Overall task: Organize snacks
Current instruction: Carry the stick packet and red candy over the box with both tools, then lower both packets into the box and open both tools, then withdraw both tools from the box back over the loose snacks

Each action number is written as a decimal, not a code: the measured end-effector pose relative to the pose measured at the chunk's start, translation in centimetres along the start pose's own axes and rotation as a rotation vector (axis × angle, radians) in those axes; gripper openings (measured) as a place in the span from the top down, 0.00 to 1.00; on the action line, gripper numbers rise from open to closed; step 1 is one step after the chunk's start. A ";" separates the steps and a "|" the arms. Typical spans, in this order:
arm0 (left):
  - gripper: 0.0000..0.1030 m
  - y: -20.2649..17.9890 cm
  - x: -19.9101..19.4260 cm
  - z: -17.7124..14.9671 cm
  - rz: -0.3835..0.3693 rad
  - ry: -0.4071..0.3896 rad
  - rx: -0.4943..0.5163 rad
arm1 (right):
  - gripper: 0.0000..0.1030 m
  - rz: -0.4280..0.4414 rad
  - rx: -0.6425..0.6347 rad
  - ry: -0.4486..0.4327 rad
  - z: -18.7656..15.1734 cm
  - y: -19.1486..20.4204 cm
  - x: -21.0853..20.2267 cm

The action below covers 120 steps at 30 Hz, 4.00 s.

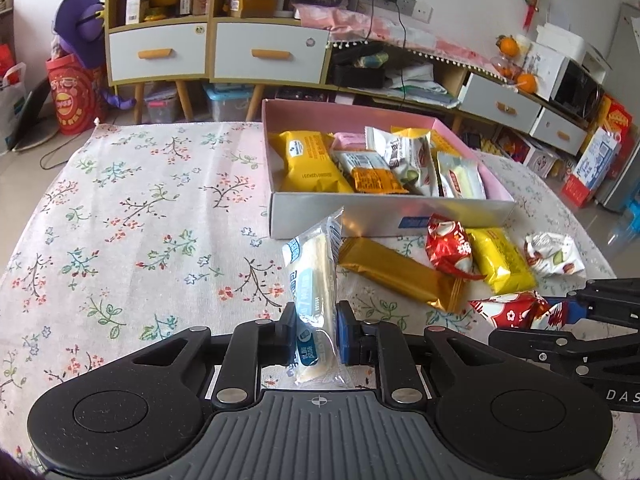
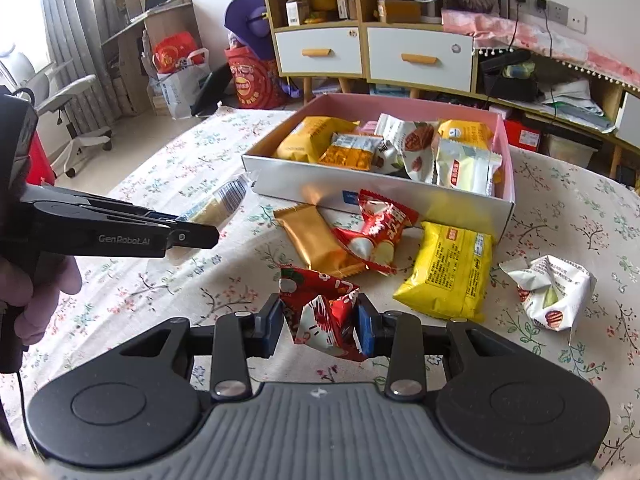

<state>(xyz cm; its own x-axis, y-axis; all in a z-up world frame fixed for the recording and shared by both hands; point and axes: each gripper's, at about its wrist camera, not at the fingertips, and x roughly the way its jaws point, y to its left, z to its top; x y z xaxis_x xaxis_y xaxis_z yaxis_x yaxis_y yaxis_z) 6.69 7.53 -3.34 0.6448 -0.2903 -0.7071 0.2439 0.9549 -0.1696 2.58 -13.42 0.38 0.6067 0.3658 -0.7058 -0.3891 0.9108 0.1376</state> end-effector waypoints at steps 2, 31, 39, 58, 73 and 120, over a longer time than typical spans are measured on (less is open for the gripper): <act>0.84 0.1 -0.1 0.2 -0.002 -0.002 -0.016 | 0.67 0.002 0.004 -0.008 0.2 0.1 -0.2; 0.83 -2.4 4.2 9.5 -0.012 -0.093 -0.025 | 0.67 -0.073 0.219 -0.099 6.8 -6.1 3.0; 0.83 -3.0 8.0 11.8 0.016 -0.087 -0.009 | 0.66 -0.071 0.203 -0.084 7.4 -6.3 4.8; 0.51 -4.1 8.6 11.9 0.033 -0.130 0.029 | 0.49 -0.111 0.184 -0.085 7.3 -6.0 4.7; 0.34 -4.2 4.0 8.7 0.035 -0.117 0.023 | 0.31 -0.134 0.169 -0.091 6.6 -5.5 1.7; 0.02 -8.8 -2.3 -2.7 -0.011 -0.054 0.137 | 0.03 -0.227 0.110 -0.117 -0.7 -6.7 -4.9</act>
<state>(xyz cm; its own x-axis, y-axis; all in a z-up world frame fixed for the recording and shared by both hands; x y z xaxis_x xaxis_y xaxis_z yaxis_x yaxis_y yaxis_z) 1.12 0.01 -2.03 0.6791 -0.3069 -0.6668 0.3451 0.9352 -0.0791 1.76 -21.40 2.42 0.7479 0.1635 -0.6434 -0.1601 0.9850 0.0642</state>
